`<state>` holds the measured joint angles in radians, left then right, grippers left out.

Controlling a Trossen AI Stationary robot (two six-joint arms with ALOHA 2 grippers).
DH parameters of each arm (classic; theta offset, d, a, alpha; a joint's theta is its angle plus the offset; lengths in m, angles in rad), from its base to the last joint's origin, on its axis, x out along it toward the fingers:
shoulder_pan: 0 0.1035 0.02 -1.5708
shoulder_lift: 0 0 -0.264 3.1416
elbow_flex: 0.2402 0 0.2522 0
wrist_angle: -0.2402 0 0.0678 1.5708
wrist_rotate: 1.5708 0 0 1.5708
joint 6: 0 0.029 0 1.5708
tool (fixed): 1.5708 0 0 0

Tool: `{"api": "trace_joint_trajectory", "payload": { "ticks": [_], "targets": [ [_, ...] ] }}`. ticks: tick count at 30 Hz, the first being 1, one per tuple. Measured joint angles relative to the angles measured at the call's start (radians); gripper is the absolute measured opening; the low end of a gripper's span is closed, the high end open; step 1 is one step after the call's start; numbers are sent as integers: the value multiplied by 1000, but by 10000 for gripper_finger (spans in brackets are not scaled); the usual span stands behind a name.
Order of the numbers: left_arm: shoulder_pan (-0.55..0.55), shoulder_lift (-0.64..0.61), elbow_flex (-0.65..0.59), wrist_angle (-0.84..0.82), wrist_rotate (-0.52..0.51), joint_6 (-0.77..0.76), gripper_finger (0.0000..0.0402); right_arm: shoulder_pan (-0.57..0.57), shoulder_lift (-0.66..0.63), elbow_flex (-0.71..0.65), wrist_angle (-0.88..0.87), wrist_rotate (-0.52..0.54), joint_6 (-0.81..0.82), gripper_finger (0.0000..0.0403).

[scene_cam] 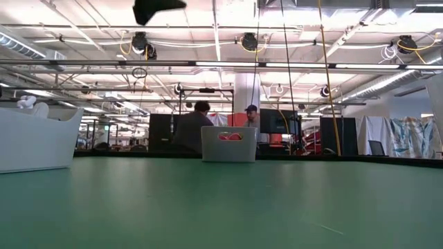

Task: Sort produce into baskets
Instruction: Return to Home Position

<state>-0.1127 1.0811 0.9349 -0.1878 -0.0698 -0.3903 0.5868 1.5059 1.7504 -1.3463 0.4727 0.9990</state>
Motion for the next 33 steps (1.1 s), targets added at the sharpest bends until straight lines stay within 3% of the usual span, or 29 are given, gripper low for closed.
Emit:
{"api": "trace_joint_trajectory", "payload": {
  "ticks": [7,10,17,23,28,33],
  "targets": [
    [0,-124,8,-4,-43,-50,318,-52,-66,-8,26,0,-251,175],
    [0,-179,8,-12,-51,-50,318,-81,-128,-76,68,-4,-322,146],
    [0,-310,8,-35,-73,-49,318,-155,-389,-446,388,-66,-380,75],
    [0,-428,8,-153,-187,-43,318,-224,-582,-789,781,-162,-423,24],
    [0,-503,8,-222,-297,1,318,-296,-665,-988,1050,-240,-445,2],
    [0,-547,7,-284,-396,48,318,-399,-686,-1093,1182,-328,-485,1]
  ]
}}
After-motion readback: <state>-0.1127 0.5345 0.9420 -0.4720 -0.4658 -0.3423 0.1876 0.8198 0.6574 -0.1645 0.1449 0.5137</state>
